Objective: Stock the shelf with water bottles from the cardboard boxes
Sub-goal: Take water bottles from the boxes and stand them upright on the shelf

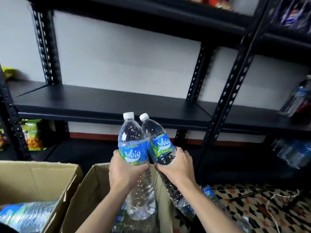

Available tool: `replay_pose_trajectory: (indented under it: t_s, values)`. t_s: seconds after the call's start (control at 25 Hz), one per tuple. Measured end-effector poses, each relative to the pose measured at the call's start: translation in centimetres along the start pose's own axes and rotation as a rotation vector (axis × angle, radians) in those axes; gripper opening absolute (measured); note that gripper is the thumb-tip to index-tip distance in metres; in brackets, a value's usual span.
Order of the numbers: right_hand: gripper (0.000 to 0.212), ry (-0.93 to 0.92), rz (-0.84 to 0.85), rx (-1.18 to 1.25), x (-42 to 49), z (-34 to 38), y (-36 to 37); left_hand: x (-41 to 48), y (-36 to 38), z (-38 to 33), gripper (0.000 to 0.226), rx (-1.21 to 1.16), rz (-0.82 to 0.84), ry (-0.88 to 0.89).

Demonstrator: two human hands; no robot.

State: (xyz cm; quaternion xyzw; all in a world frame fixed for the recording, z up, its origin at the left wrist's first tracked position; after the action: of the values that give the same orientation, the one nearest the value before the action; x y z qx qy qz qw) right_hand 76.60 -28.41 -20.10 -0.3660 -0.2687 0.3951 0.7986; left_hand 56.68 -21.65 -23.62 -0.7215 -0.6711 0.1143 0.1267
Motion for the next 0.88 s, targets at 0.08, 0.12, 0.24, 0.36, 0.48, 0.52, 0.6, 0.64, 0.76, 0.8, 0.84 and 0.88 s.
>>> replay_pose_trajectory:
  t_s: [0.08,0.12,0.24,0.36,0.48,0.52,0.6,0.64,0.76,0.8,0.84,0.88]
  values:
    - [0.079,-0.025,-0.106,0.120,-0.4,1.1,-1.7,-0.1,-2.3,-5.1,0.075,0.010,-0.032,0.172]
    - [0.080,-0.043,-0.151,0.184,-0.5,1.7,-2.6,0.0,-3.2,-7.3,0.075,0.007,-0.042,0.242]
    - [0.096,-0.117,-0.309,0.373,-0.4,4.1,-5.7,0.4,-4.4,-12.2,0.072,-0.031,-0.068,0.376]
    - [0.093,-0.192,-0.439,0.439,-0.3,6.2,-8.8,0.6,-5.2,-16.0,0.077,-0.064,-0.120,0.449]
    - [0.091,-0.263,-0.508,0.458,0.6,7.4,-11.3,1.1,-5.2,-18.4,0.080,-0.114,-0.138,0.490]
    - [0.091,-0.275,-0.510,0.464,1.0,7.7,-11.9,1.2,-5.2,-19.2,0.080,-0.113,-0.139,0.508]
    - [0.090,-0.297,-0.514,0.476,1.7,8.3,-12.7,1.3,-5.1,-20.5,0.077,-0.092,-0.146,0.528]
    - [0.090,-0.302,-0.507,0.488,2.1,8.5,-12.9,1.5,-5.0,-21.1,0.076,-0.083,-0.147,0.534]
    - [0.092,-0.292,-0.457,0.516,4.2,8.3,-13.2,2.9,-4.0,-22.2,0.075,-0.057,-0.139,0.533]
    - [0.093,-0.287,-0.445,0.528,5.0,8.1,-13.1,3.6,-3.5,-22.5,0.076,-0.049,-0.138,0.538]
    - [0.093,-0.284,-0.440,0.544,6.0,7.9,-13.2,4.4,-3.0,-22.8,0.076,-0.046,-0.136,0.548]
    - [0.093,-0.282,-0.440,0.558,6.9,7.8,-13.1,5.2,-2.3,-23.1,0.076,-0.045,-0.132,0.556]
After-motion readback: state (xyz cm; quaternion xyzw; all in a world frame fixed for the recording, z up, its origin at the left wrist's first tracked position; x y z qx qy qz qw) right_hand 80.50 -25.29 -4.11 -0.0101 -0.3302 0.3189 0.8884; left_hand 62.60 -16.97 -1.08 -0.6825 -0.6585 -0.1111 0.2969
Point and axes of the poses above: each hand's wrist, its own x-axis towards the middle knuckle, its own y-axis out of the palm, z = x × y, the point moved 7 cm from there along x, towards the middle knuckle, and after that the axes turned 7 degrees about z, right-handed, at the moved point
